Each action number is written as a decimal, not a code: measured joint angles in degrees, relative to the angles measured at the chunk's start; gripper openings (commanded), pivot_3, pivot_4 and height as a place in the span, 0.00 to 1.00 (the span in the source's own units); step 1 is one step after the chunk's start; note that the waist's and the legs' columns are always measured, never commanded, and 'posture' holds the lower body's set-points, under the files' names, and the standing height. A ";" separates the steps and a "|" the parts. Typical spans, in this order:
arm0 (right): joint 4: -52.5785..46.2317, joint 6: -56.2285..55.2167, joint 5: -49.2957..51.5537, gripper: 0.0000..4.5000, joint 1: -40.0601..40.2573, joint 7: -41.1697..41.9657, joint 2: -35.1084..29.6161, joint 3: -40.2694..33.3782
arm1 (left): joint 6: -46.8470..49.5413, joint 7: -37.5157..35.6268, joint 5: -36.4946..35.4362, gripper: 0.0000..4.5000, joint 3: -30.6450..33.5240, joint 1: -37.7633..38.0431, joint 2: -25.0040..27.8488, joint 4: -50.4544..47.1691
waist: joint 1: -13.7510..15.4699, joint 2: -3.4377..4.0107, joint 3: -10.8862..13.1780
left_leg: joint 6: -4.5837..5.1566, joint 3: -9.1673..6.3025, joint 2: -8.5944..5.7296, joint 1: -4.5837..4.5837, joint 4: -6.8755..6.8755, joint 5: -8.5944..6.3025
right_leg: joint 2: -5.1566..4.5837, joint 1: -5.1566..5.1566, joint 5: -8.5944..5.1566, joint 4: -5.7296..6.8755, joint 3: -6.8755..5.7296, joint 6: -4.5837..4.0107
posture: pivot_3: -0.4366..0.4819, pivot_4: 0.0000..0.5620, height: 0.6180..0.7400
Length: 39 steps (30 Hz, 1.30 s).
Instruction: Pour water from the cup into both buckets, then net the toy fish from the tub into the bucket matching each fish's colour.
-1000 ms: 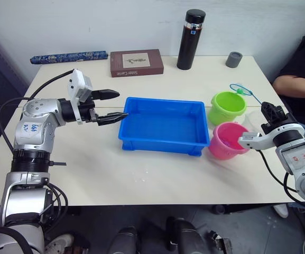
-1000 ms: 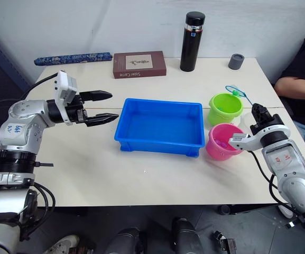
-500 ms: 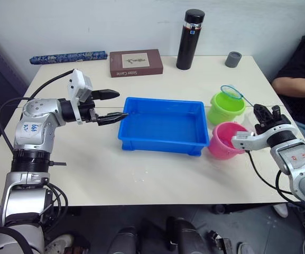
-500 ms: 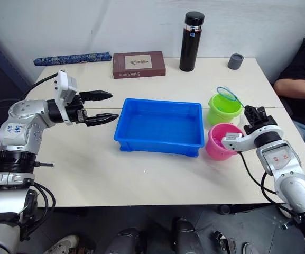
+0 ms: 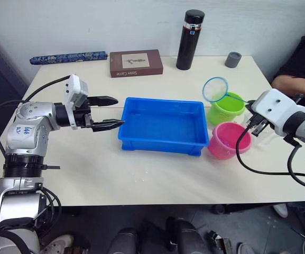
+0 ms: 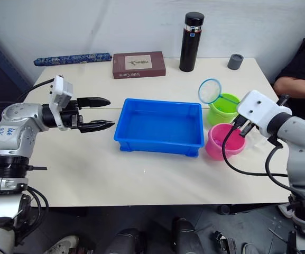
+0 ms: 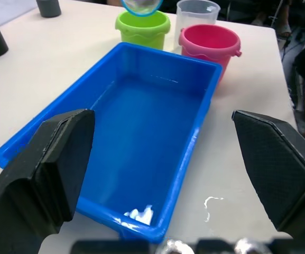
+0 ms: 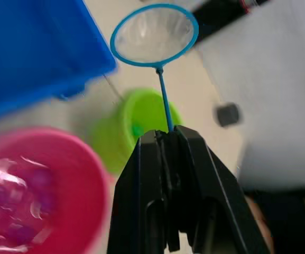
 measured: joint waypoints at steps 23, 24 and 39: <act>-2.49 10.48 22.91 0.00 -1.48 13.56 0.05 28.28 | 5.35 -4.23 -3.31 1.00 -3.59 15.99 6.10 -19.54 | 0.04 -0.02 -0.01 | 0.10 -0.15 -0.03 -0.05 -0.05 -0.06 | -0.19 -0.05 -0.02 -0.10 -0.02 -0.04 | 0.48 0.27 1.00; -1.39 9.37 21.68 0.00 -1.44 12.39 1.50 29.91 | 3.89 -3.85 -1.99 1.00 -4.97 16.83 5.31 -19.34 | 0.04 -0.02 -0.01 | 0.10 -0.15 -0.03 -0.05 -0.06 -0.06 | -0.19 -0.04 -0.02 -0.12 -0.02 -0.04 | 0.48 0.27 1.00; 12.82 1.71 12.25 0.00 -3.17 4.81 13.99 37.26 | -5.52 -0.28 6.85 1.00 -12.45 19.55 -1.98 -13.32 | -0.01 -0.02 -0.02 | 0.11 -0.15 -0.05 -0.06 -0.03 -0.06 | -0.19 -0.04 -0.02 -0.10 -0.05 -0.04 | 0.48 0.27 1.00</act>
